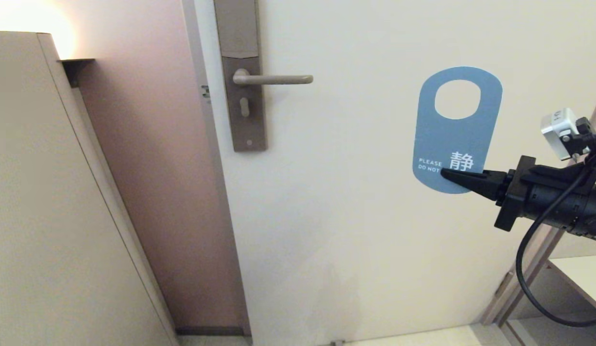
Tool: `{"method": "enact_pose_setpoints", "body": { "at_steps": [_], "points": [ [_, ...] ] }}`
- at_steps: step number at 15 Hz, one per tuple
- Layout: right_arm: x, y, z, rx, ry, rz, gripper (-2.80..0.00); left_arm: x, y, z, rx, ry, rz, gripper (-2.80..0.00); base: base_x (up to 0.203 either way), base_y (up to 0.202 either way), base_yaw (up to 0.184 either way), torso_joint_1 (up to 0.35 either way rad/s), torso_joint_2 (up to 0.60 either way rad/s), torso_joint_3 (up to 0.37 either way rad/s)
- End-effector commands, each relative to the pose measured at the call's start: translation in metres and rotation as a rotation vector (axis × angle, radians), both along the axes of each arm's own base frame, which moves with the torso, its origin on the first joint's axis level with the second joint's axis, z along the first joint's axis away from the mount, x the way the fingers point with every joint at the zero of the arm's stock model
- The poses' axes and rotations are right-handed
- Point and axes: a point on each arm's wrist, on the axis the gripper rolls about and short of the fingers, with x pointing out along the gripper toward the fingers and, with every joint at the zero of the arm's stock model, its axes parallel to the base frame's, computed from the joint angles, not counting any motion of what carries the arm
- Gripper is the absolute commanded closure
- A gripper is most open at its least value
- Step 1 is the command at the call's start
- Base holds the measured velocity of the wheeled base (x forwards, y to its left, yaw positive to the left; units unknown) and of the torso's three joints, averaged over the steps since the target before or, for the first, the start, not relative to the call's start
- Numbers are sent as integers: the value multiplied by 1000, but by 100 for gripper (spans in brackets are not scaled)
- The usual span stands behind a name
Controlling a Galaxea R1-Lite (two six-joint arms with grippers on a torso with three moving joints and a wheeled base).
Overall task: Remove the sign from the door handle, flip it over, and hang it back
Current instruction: Hang the sign back with the other side facing out
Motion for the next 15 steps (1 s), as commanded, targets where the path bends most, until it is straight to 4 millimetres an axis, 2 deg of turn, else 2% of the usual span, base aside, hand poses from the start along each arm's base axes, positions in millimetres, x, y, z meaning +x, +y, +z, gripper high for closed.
{"method": "enact_pose_setpoints", "body": {
  "at_steps": [1, 6, 10, 15],
  "points": [
    [2, 0, -1, 1, 2, 3, 0, 0, 0, 0, -3, 3, 2, 0, 0, 0, 0, 0, 0, 0],
    [15, 3, -7, 0, -6, 7, 0, 0, 0, 0, -4, 3, 3, 0, 0, 0, 0, 0, 0, 0],
    [20, 3, -5, 3, -25, 6, 0, 0, 0, 0, -4, 3, 4, 0, 0, 0, 0, 0, 0, 0],
    [37, 6, 0, 3, -46, 8, 0, 0, 0, 0, -4, 3, 3, 0, 0, 0, 0, 0, 0, 0]
  ]
}}
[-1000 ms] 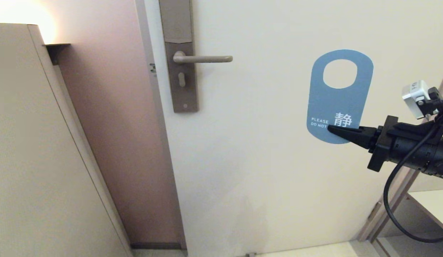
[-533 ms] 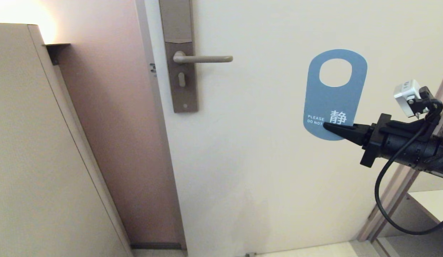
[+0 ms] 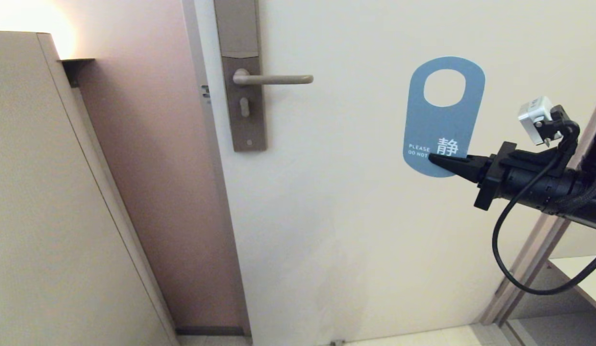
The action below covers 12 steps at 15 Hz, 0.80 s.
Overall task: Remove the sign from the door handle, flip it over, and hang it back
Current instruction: Hang the sign back with the other side facing out
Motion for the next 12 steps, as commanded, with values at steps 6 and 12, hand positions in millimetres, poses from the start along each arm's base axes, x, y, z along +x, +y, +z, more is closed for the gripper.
{"method": "enact_pose_setpoints", "body": {
  "at_steps": [6, 12],
  "points": [
    [27, 36, 3, -15, -29, -110, 0, 0, 0, 0, 0, 2, -1, 0, 0, 0, 0, 0, 0, 0],
    [30, 71, 13, -11, -70, -212, 0, 0, 0, 0, 0, 2, 0, 0, 0, 0, 0, 0, 0, 0]
  ]
}}
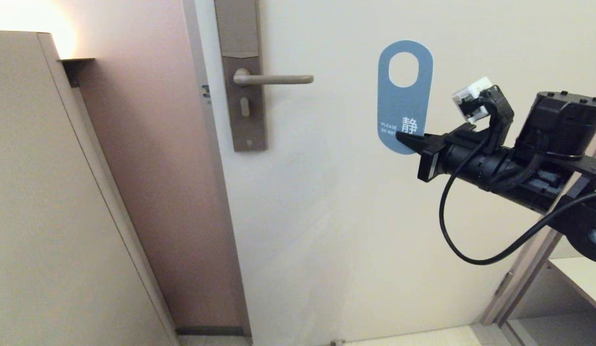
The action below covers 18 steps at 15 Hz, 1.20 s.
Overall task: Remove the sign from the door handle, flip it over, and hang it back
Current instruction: Hang the sign back with the other side facing out
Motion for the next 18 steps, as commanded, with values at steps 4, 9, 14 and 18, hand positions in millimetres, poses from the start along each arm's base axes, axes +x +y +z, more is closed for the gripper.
{"method": "enact_pose_setpoints", "body": {
  "at_steps": [4, 9, 14, 18],
  "points": [
    [1, 35, 0, 0, -13, -61, 0, 0, 0, 0, 1, 2, 2, 0, 0, 0, 0, 0, 0, 0],
    [0, 67, -8, -20, -3, -138, 0, 0, 0, 0, 1, 2, 2, 0, 0, 0, 0, 0, 0, 0],
    [11, 74, -7, -13, -16, -142, 0, 0, 0, 0, 1, 2, 0, 0, 0, 0, 0, 0, 0, 0],
    [20, 80, -10, -24, -22, -140, 0, 0, 0, 0, 1, 2, 1, 0, 0, 0, 0, 0, 0, 0]
  ]
}}
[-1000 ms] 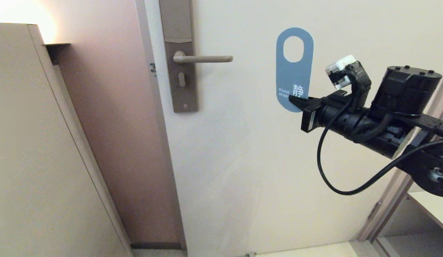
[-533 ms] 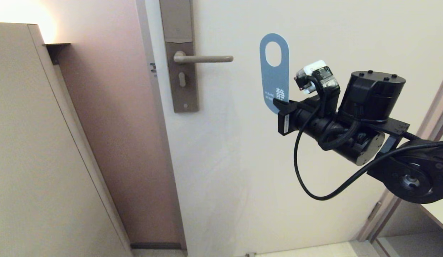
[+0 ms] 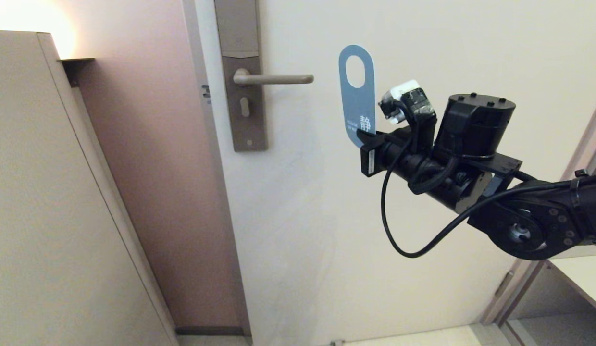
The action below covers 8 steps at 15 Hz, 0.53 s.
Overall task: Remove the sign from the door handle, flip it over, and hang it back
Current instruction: Hang the sign back with the other side facing out
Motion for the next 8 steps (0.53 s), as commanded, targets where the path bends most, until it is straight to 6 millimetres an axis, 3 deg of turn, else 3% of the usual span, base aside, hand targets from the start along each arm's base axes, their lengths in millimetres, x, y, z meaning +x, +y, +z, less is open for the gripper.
{"method": "enact_pose_setpoints", "body": {
  "at_steps": [1, 8],
  "points": [
    [4, 3, -4, -6, 6, 1, 0, 0, 0, 0, 0, 2, -1, 0, 0, 0, 0, 0, 0, 0],
    [12, 7, -14, -22, 23, -1, 0, 0, 0, 0, 0, 2, 1, 0, 0, 0, 0, 0, 0, 0]
  ]
}}
